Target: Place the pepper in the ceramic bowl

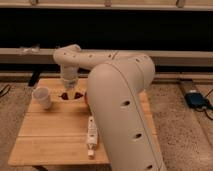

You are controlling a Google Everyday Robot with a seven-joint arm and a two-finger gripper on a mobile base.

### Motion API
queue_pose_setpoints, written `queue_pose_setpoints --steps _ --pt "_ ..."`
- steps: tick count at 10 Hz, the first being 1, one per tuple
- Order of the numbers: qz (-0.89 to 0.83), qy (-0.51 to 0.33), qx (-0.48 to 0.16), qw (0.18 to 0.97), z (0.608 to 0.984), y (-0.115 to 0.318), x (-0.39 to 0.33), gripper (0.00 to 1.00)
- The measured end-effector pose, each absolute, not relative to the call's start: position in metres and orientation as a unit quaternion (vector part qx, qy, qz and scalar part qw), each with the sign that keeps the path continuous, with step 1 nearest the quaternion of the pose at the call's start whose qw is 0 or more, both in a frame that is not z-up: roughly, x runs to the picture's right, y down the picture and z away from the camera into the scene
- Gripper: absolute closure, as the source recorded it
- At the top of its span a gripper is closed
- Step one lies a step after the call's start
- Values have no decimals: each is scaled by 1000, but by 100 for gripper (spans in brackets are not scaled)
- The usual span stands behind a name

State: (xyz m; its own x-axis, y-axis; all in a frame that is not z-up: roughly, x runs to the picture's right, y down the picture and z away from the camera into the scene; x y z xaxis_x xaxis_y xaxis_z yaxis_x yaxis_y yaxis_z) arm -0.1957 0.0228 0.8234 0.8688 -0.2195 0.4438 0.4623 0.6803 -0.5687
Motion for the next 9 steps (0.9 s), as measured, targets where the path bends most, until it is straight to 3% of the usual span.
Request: queue_pose_setpoints --steps 4,9 --pt "-117 -143 -349 919 869 -34 -143 83" --pt "-53 -121 -360 924 881 -30 -80 32"
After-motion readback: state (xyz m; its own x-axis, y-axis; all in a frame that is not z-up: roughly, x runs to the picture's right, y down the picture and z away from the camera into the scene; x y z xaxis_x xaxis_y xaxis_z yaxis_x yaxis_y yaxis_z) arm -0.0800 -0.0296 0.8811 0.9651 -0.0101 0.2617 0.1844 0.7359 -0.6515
